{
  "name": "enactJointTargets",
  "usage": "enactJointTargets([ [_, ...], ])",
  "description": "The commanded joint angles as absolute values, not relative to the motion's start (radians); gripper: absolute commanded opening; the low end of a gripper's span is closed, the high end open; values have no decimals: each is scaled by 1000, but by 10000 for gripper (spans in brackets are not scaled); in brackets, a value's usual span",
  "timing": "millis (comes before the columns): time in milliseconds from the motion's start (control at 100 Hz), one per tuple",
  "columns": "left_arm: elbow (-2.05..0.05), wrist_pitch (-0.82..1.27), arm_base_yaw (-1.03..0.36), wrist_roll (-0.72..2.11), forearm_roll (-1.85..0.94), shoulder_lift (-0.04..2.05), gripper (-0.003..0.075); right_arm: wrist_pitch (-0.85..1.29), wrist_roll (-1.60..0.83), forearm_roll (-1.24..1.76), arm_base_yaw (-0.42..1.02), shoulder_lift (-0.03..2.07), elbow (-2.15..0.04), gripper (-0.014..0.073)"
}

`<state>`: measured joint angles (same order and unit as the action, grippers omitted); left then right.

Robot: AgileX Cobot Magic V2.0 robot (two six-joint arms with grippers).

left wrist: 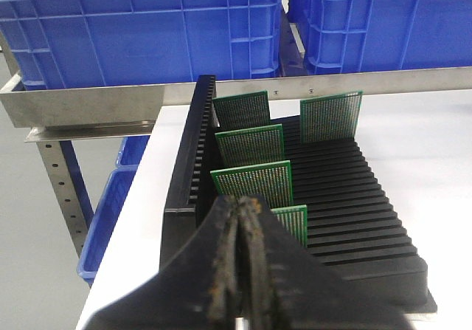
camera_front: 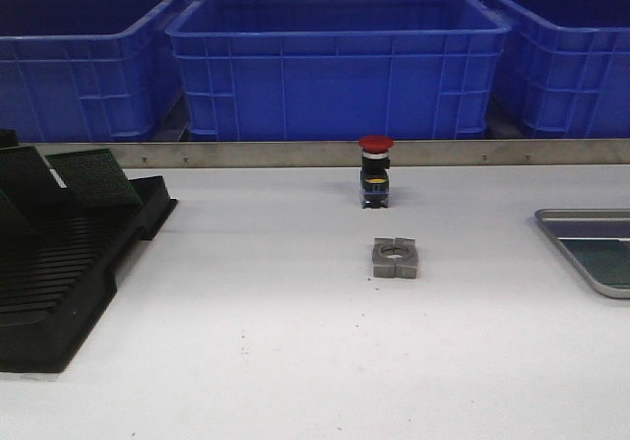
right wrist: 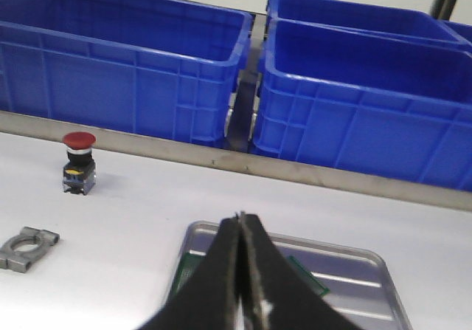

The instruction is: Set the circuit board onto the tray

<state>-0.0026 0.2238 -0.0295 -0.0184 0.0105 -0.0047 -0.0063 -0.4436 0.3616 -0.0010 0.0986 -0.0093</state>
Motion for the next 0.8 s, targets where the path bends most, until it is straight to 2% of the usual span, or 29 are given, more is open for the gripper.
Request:
enactJointTargets([
  [0, 25, 152, -27, -30, 0, -37, -17, -88, -99, 69, -38, 44, 35, -60],
  [50, 25, 152, -27, -30, 0, -37, -17, 11, 20, -37, -53, 9, 28, -60],
  [120, 25, 152, -27, -30, 0, -37, -17, 39, 109, -116, -60, -32, 29, -60],
  [790, 25, 152, -27, -30, 0, -37, -17, 41, 112, -127, -61, -30, 29, -60],
])
